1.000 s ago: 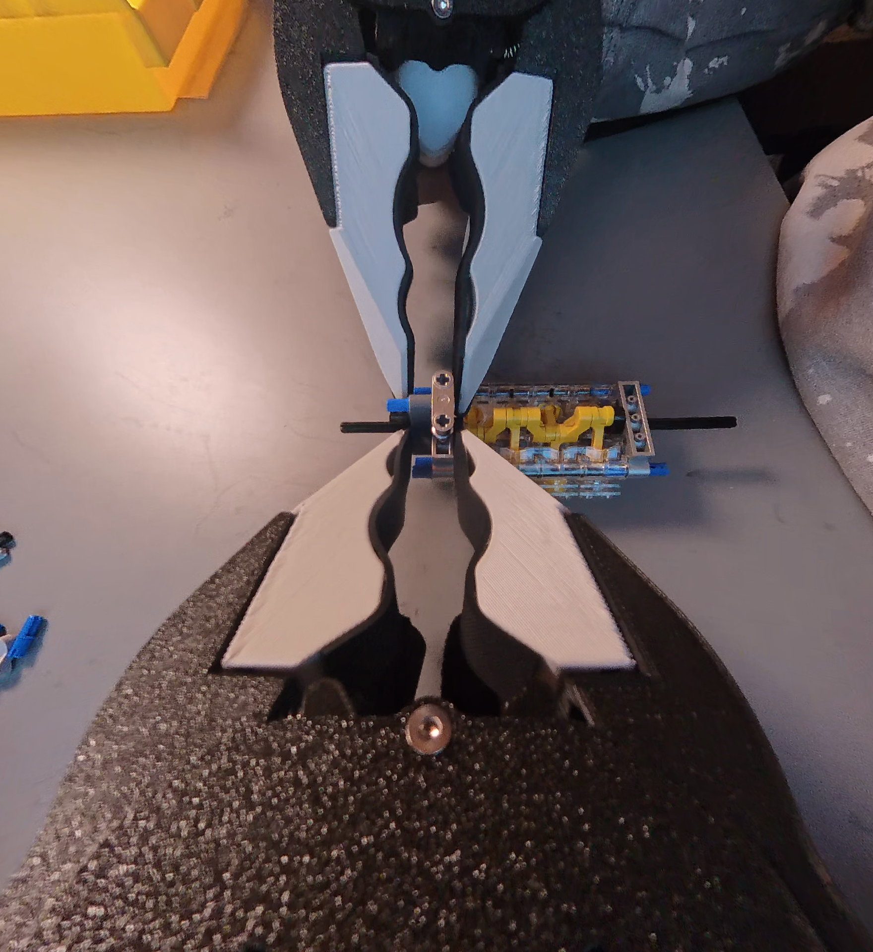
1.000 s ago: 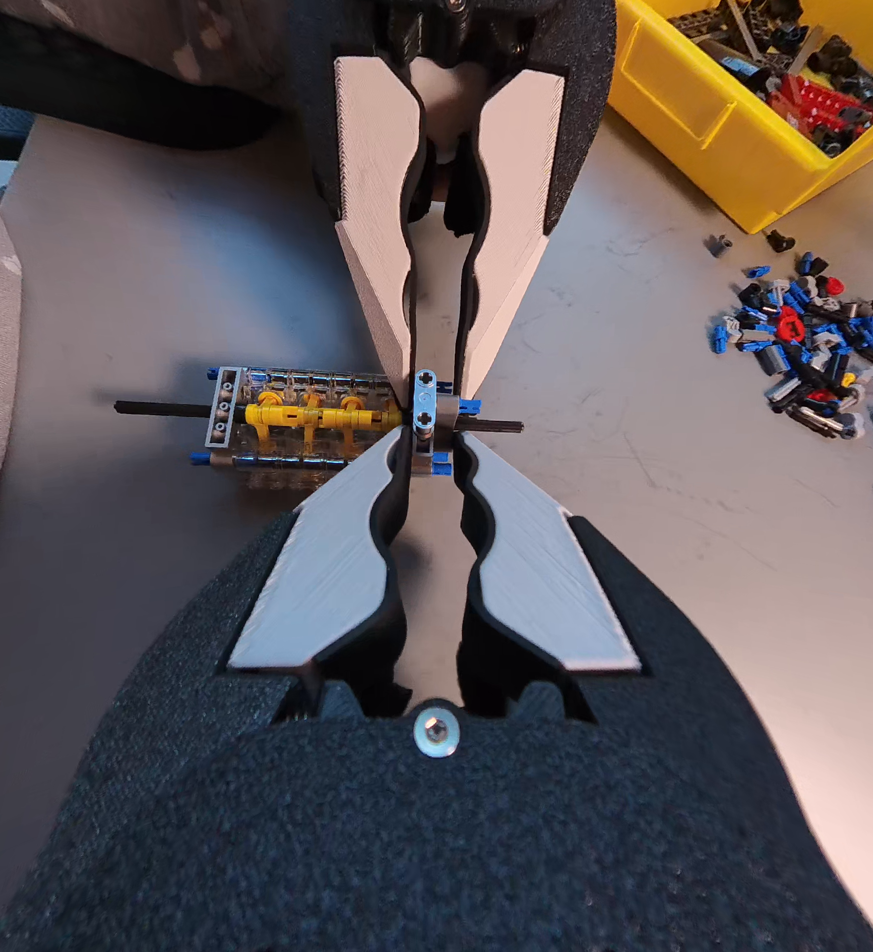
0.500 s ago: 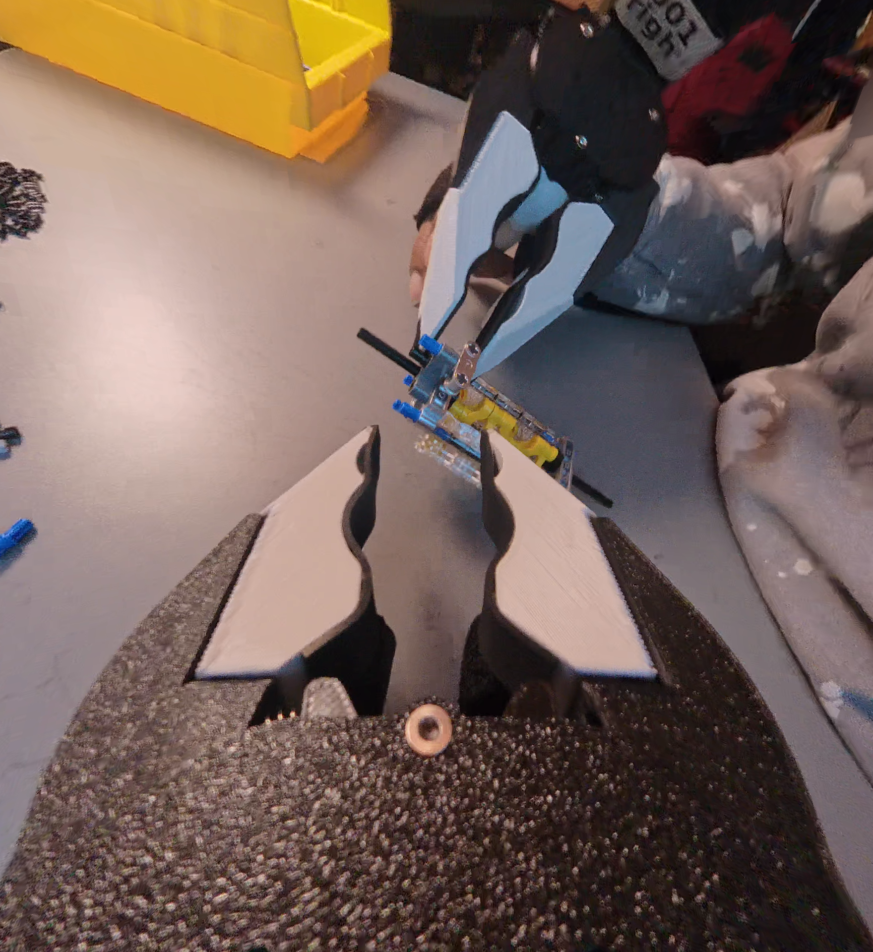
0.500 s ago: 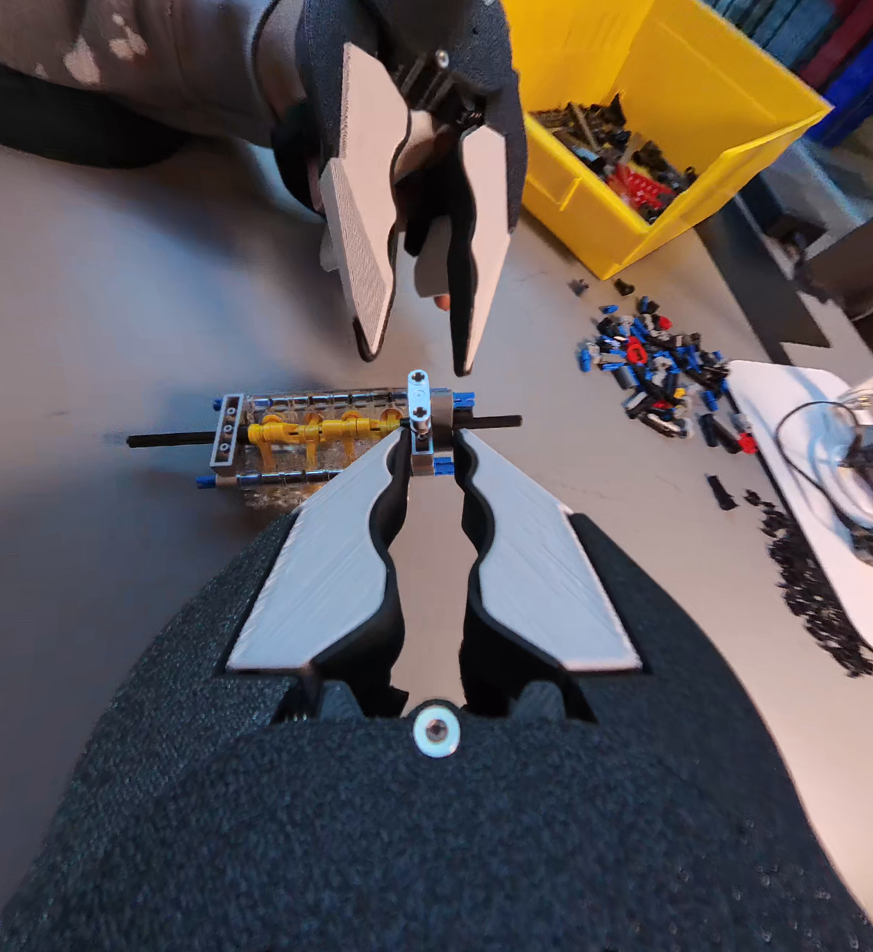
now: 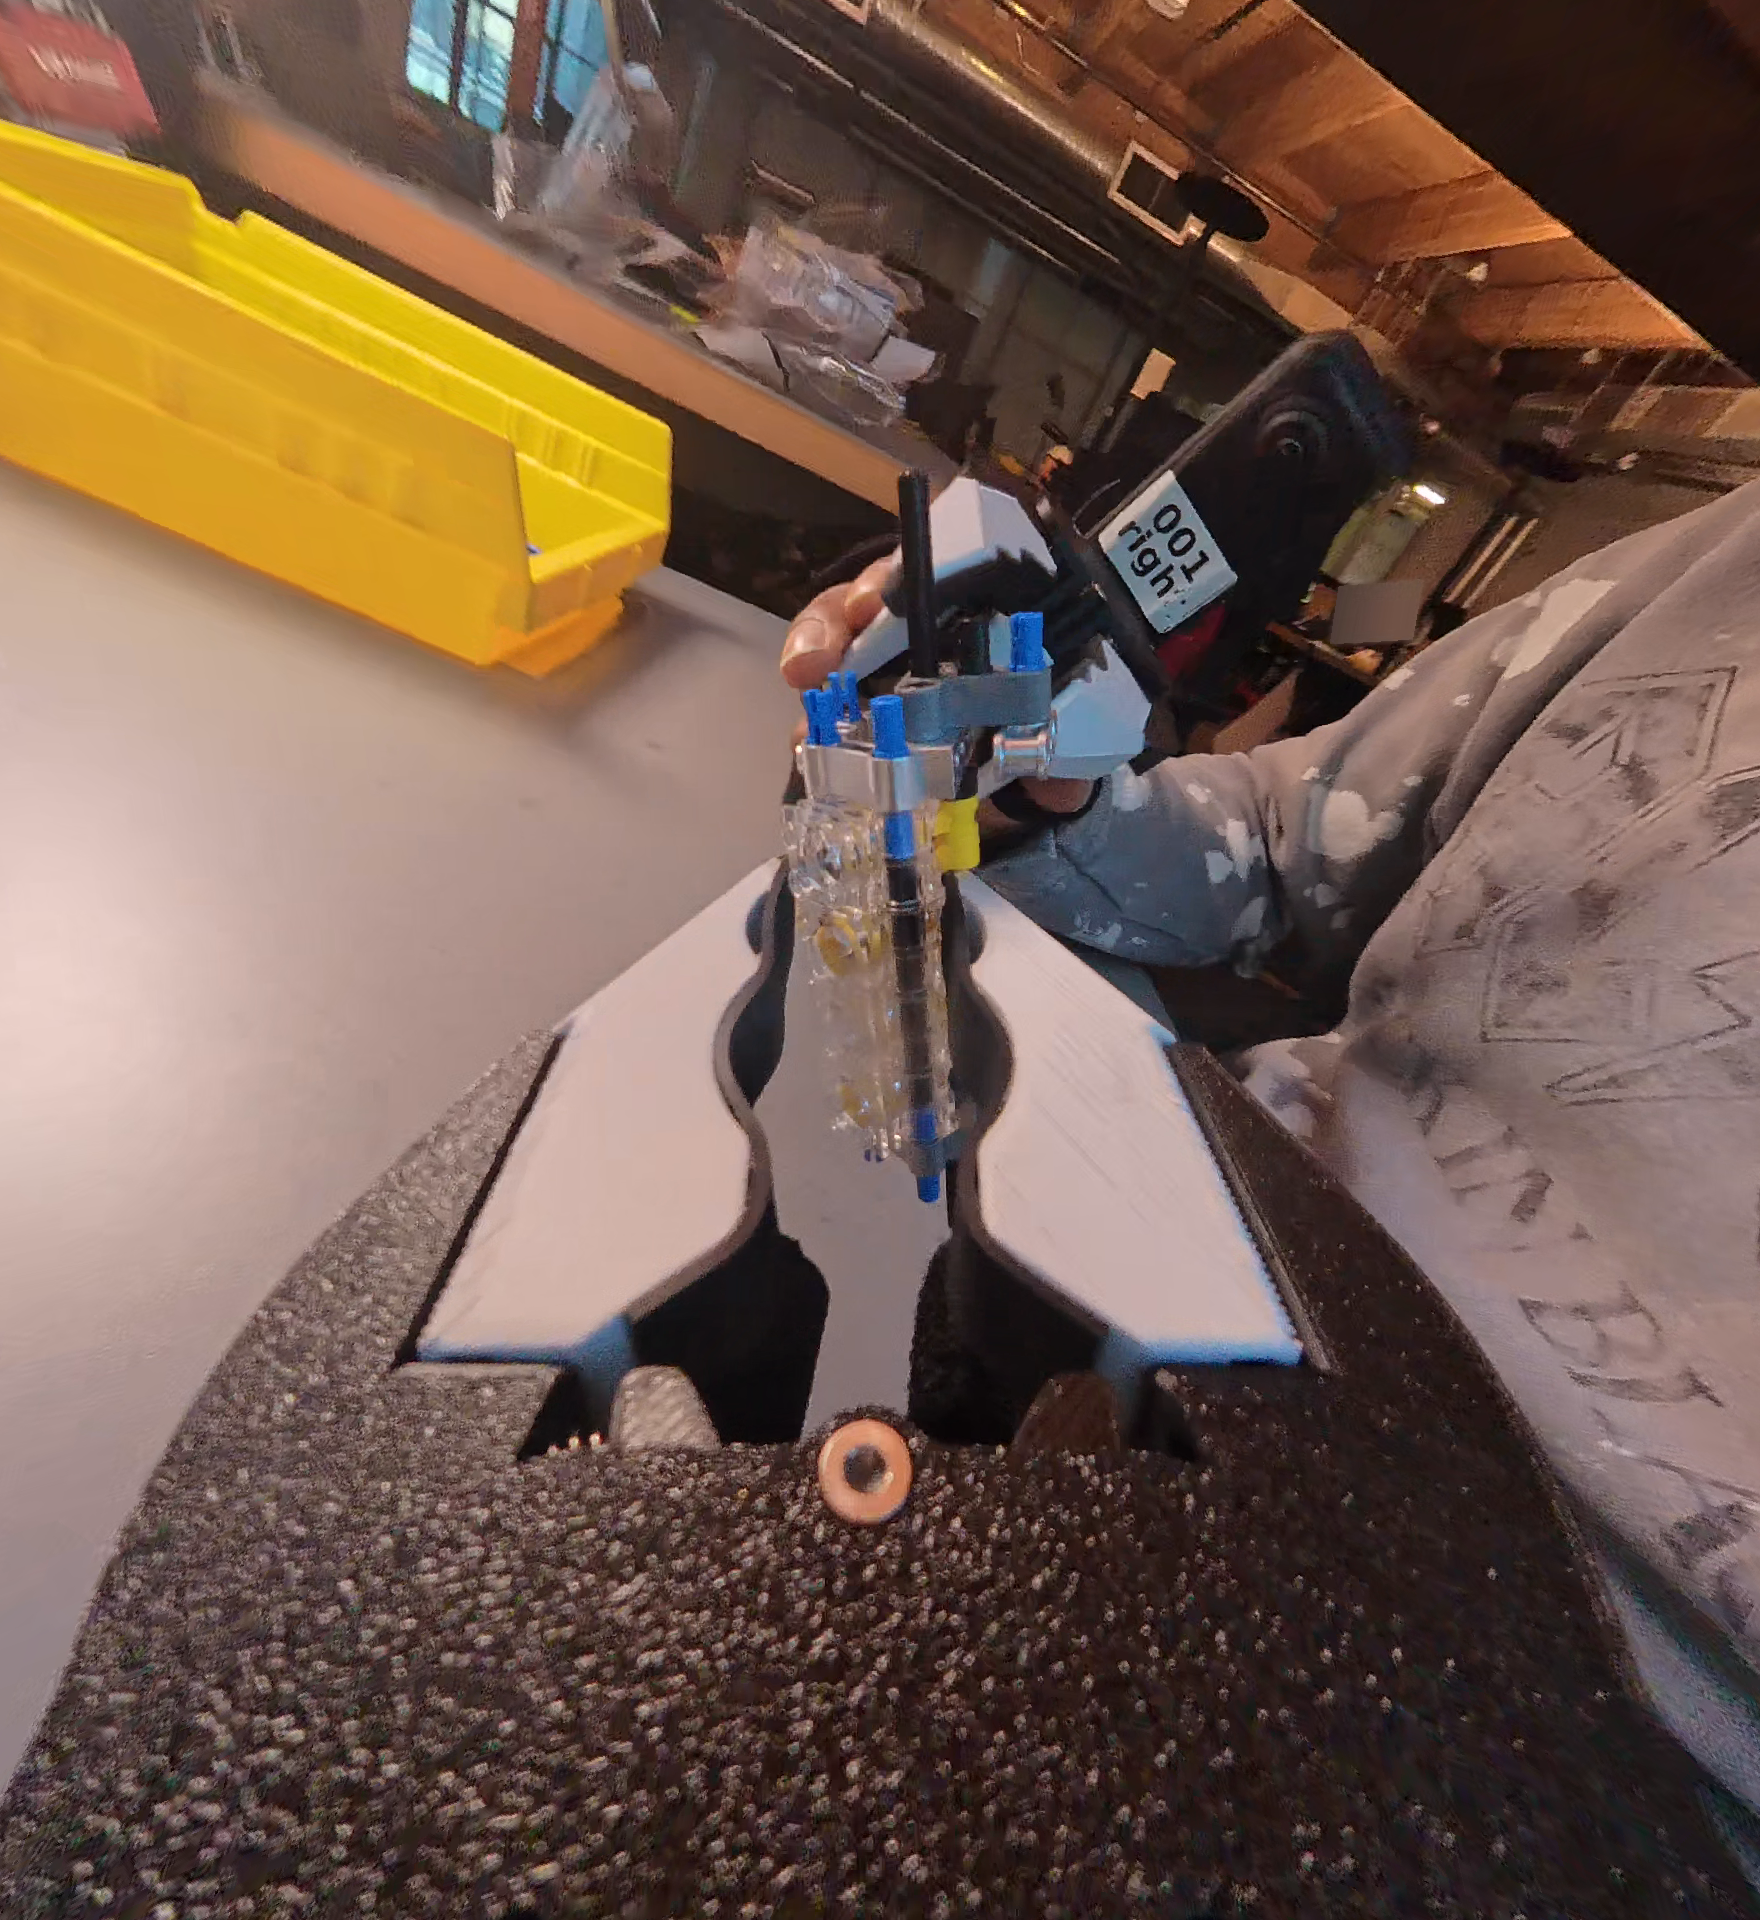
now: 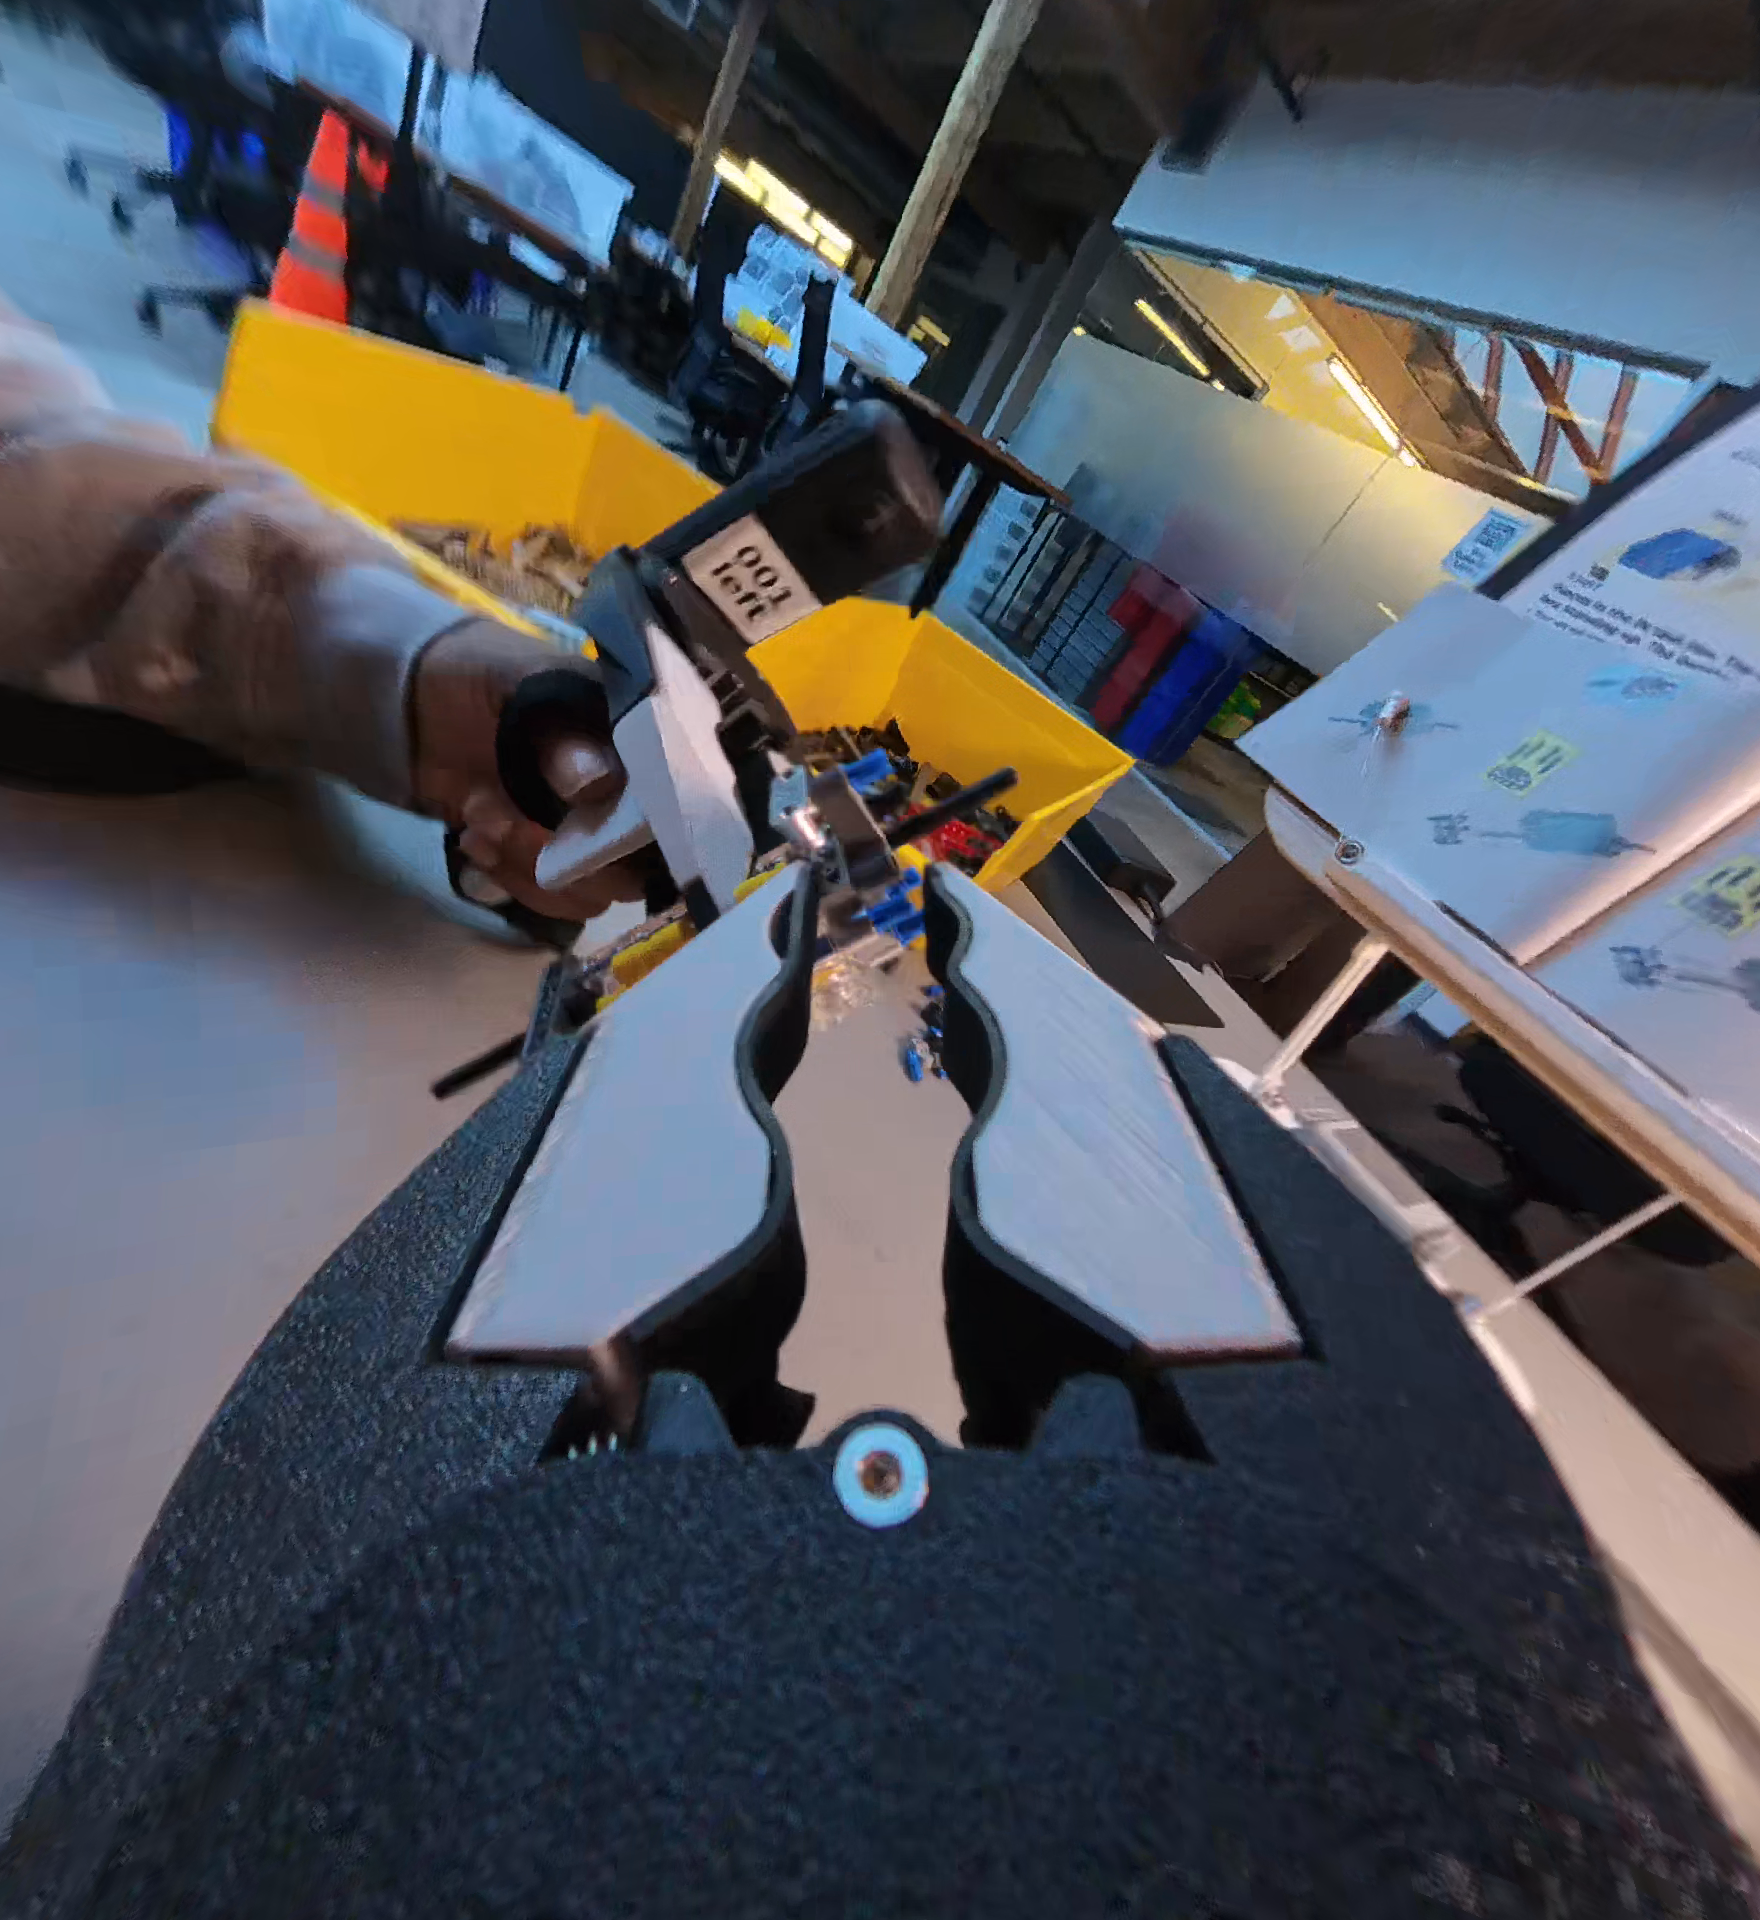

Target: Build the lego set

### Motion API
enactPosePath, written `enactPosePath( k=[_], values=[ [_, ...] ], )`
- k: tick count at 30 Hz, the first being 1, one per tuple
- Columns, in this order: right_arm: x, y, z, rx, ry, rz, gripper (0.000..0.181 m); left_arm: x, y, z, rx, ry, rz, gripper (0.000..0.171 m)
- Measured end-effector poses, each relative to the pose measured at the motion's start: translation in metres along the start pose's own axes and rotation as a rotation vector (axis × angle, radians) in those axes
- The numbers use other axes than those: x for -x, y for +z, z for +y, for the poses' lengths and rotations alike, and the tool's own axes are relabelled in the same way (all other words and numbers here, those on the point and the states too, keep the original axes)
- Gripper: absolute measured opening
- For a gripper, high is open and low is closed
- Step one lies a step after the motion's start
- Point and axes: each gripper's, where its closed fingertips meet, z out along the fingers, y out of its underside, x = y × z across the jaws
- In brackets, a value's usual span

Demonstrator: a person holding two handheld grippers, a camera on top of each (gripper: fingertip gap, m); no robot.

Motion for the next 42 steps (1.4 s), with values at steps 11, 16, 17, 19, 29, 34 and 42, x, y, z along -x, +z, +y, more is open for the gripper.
enactPosePath(
  k=[11,16,17,19,29,34,42],
  values=[
    [0.033,0.007,0.011,0.021,0.634,-0.381,0.034,-0.014,0.001,-0.03,-0.203,0.07,-0.015,0.026],
    [0.027,0.004,0.011,0.005,0.774,-0.415,0.025,-0.009,-0.003,-0.03,-0.202,-0.002,-0.007,0.026],
    [0.025,0.003,0.013,0.009,0.794,-0.414,0.025,-0.007,-0.006,-0.032,-0.213,-0.015,-0.012,0.026],
    [0.02,0.002,0.017,0.019,0.815,-0.399,0.025,0.001,-0.014,-0.036,-0.242,-0.047,-0.026,0.026],
    [0.012,0.004,0.037,0.109,0.882,-0.341,0.025,0.02,-0.012,-0.022,-0.163,-0.092,-0.121,0.052],
    [0.017,0.009,0.046,0.166,0.874,-0.325,0.025,0.024,0.001,-0.018,-0.147,-0.136,-0.156,0.046],
    [0.019,0.006,0.035,0.106,0.965,-0.4,0.025,0.018,-0.004,-0.017,-0.144,-0.156,-0.087,0.025]
  ],
)
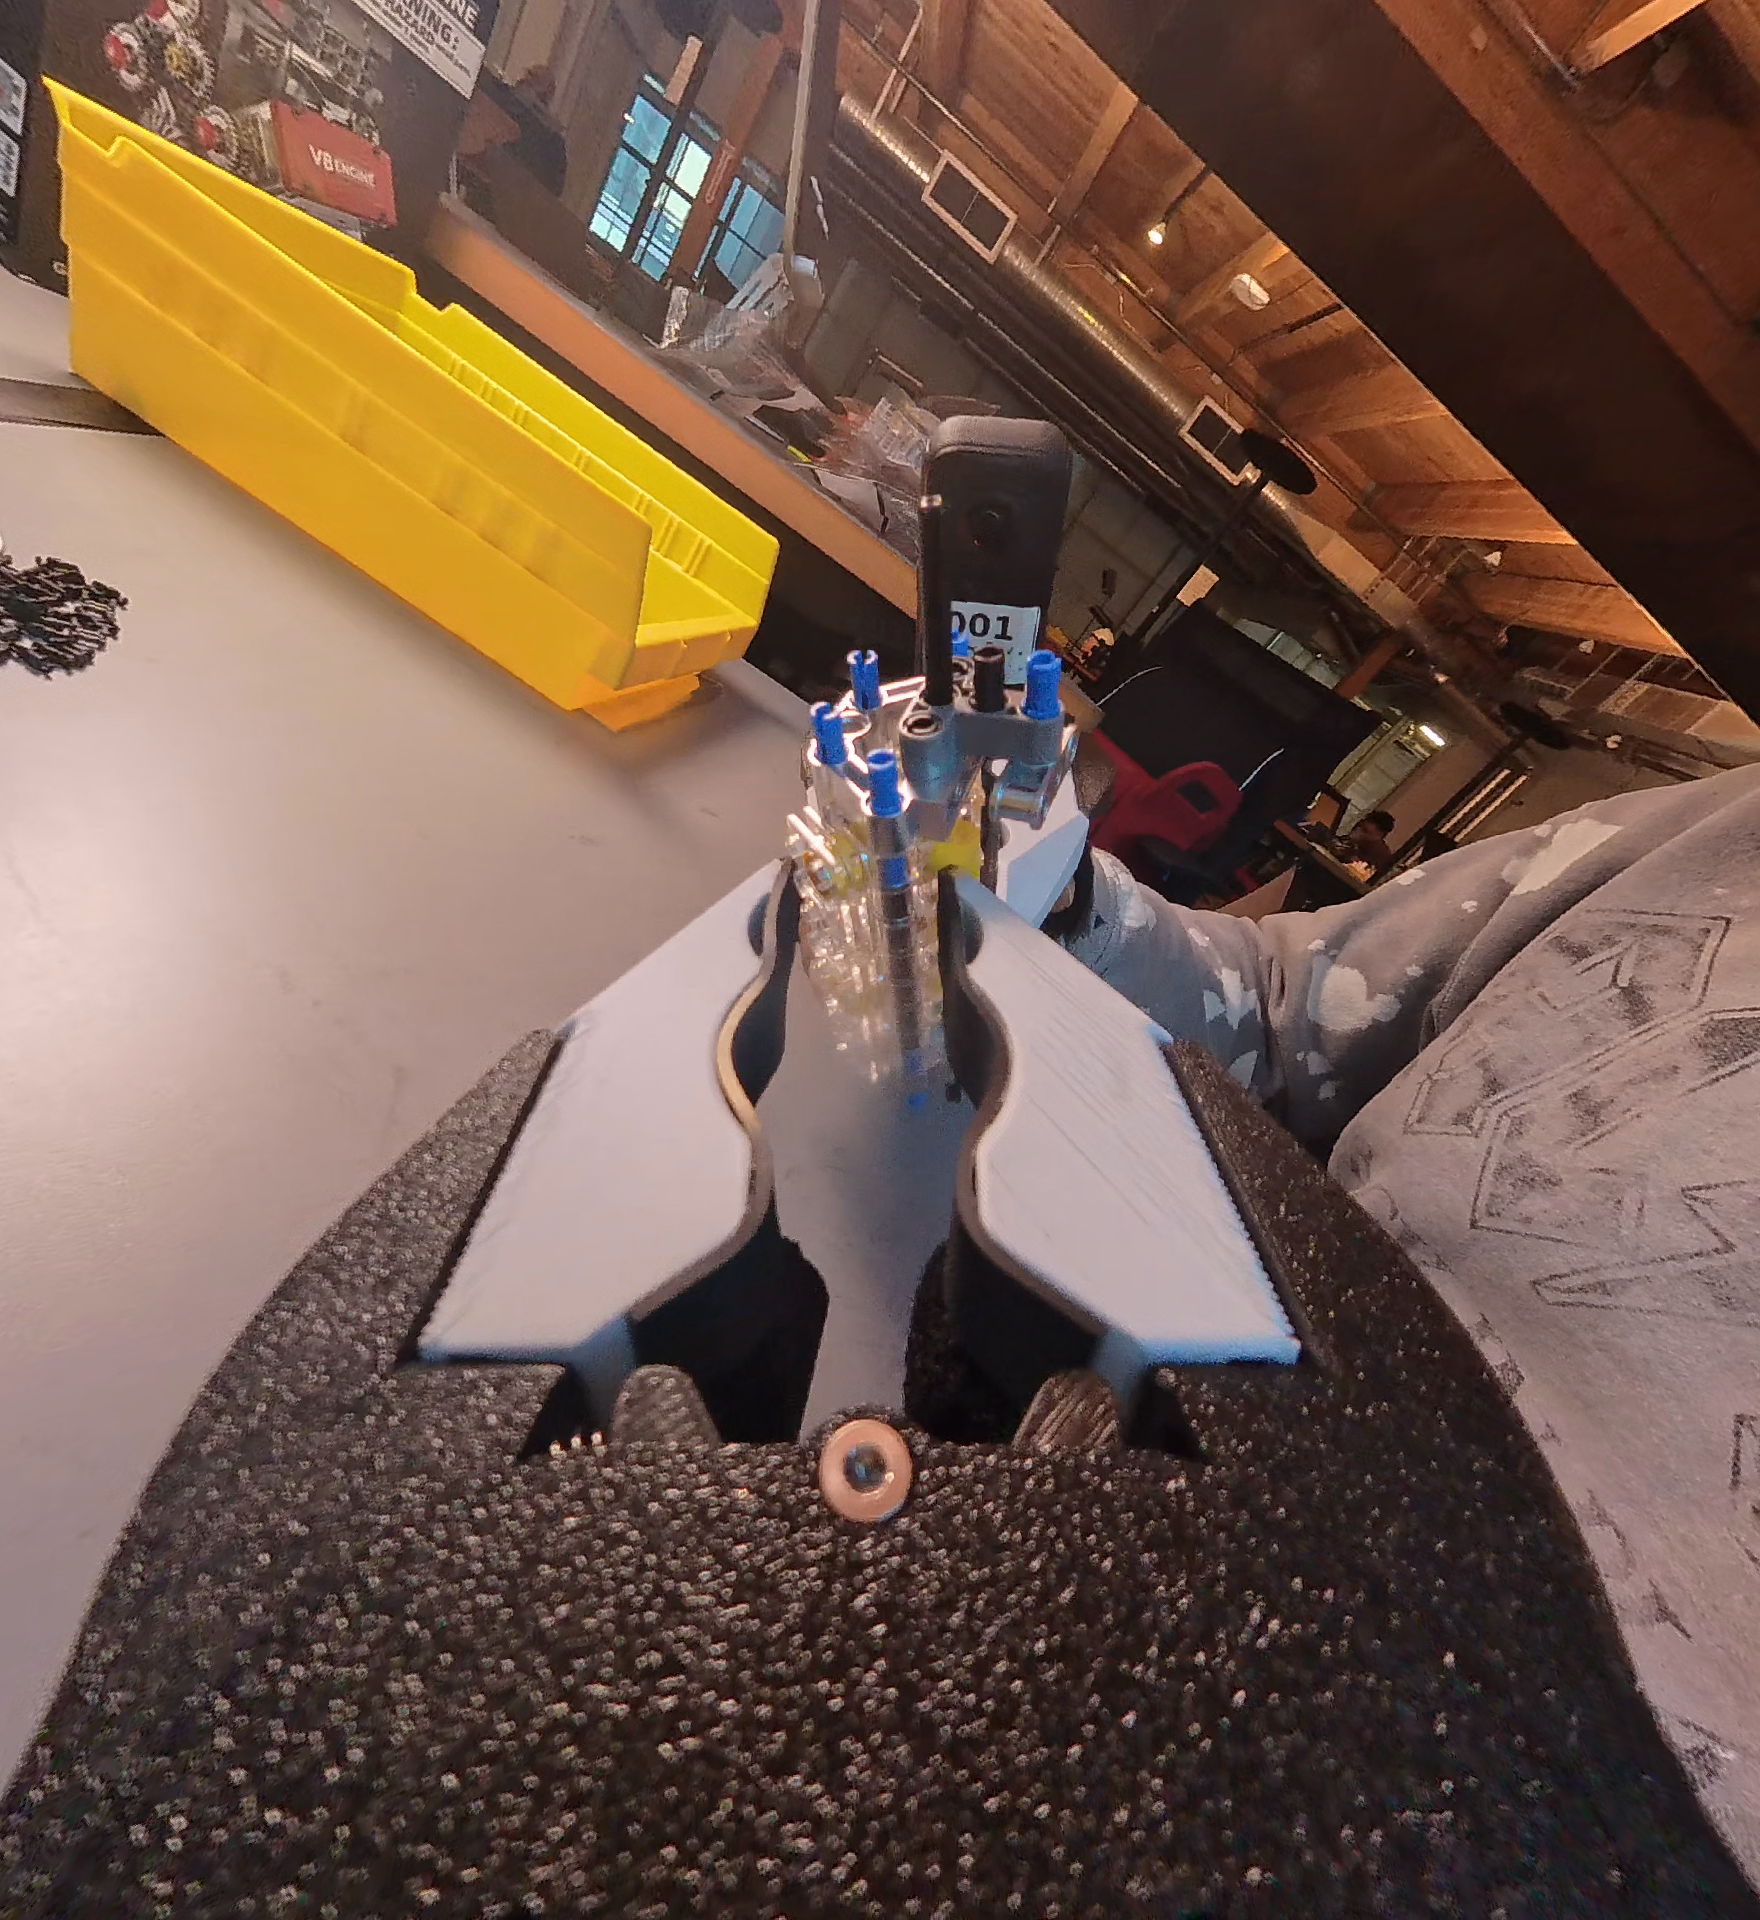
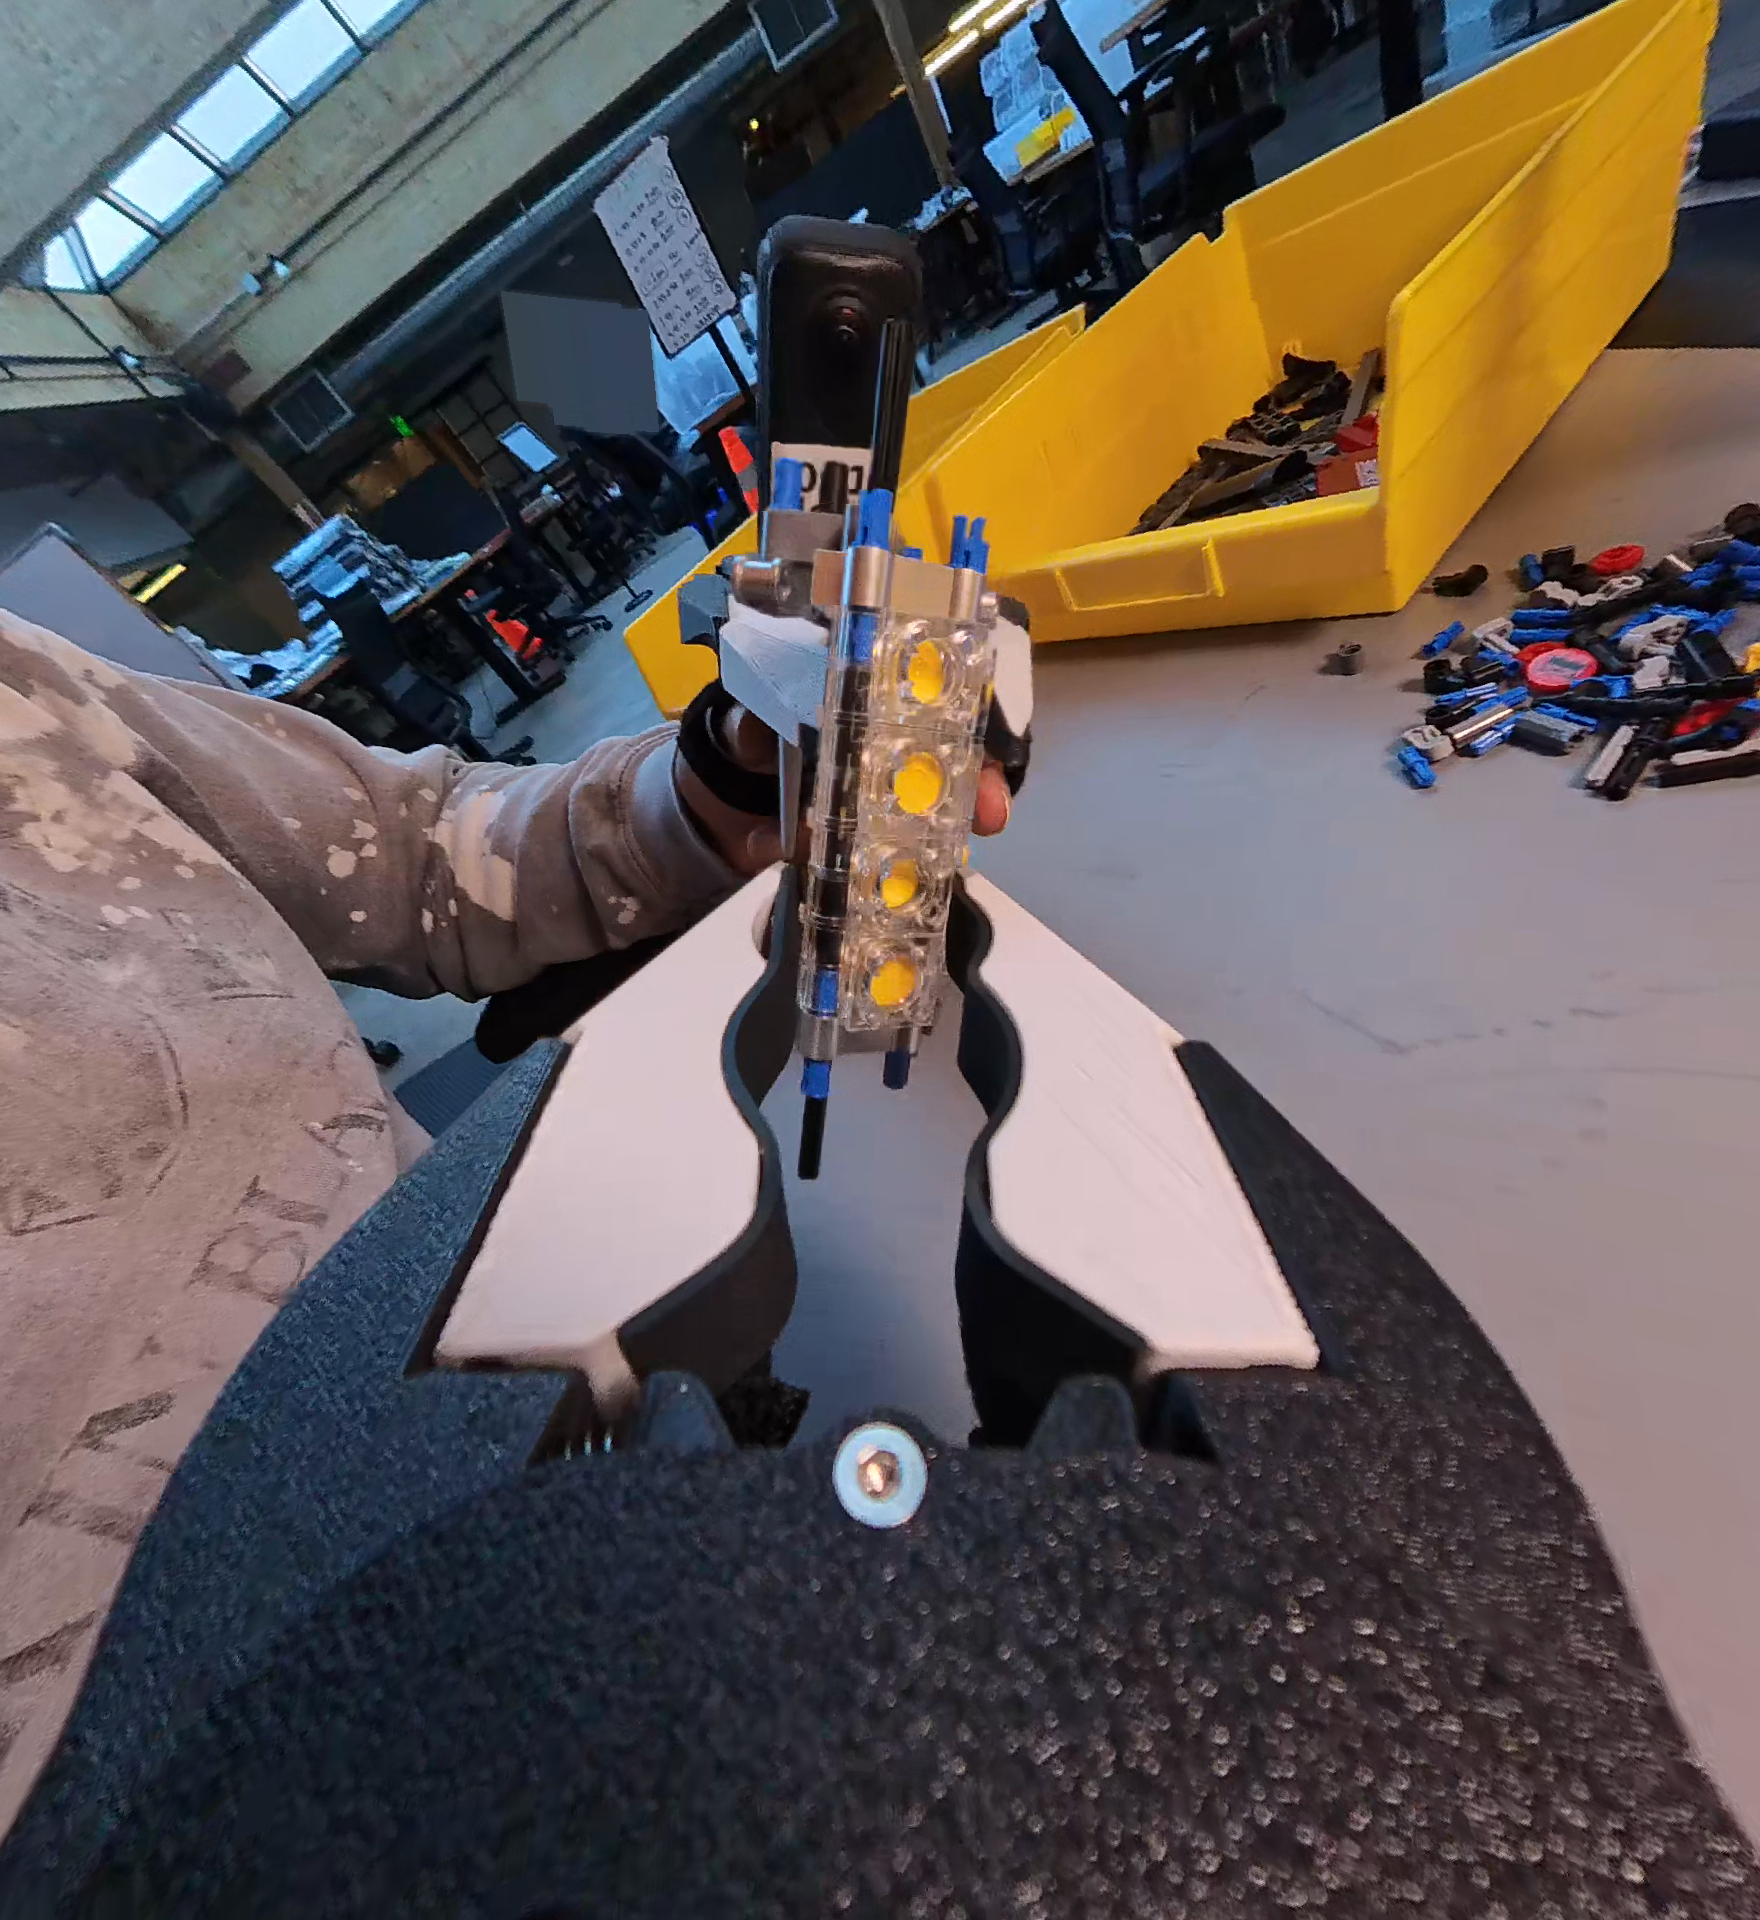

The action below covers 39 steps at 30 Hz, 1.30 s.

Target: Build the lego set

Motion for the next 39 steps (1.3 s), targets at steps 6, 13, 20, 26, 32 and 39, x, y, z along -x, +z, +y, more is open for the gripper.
enactPosePath(
  k=[6,13,20,26,32,39],
  values=[
    [0.0,-0.003,0.001,0.008,-0.012,0.0,0.024,-0.001,0.0,0.003,0.015,-0.016,0.02,0.025],
    [-0.006,-0.004,0.001,0.017,-0.05,0.057,0.024,0.004,0.0,0.006,0.026,-0.022,-0.004,0.034],
    [-0.009,0.001,0.005,0.05,-0.173,0.153,0.024,0.009,0.005,0.014,0.055,0.006,-0.055,0.035],
    [-0.014,0.0,0.002,0.072,-0.35,0.28,0.025,0.01,0.003,0.013,0.057,0.013,-0.056,0.032],
    [-0.015,-0.013,-0.011,0.043,-0.453,0.342,0.024,0.019,-0.012,0.004,0.051,0.052,-0.086,0.019],
    [-0.052,-0.026,0.014,0.365,-1.052,0.605,0.023,0.043,-0.029,0.001,0.095,0.052,-0.188,0.036]
  ],
)
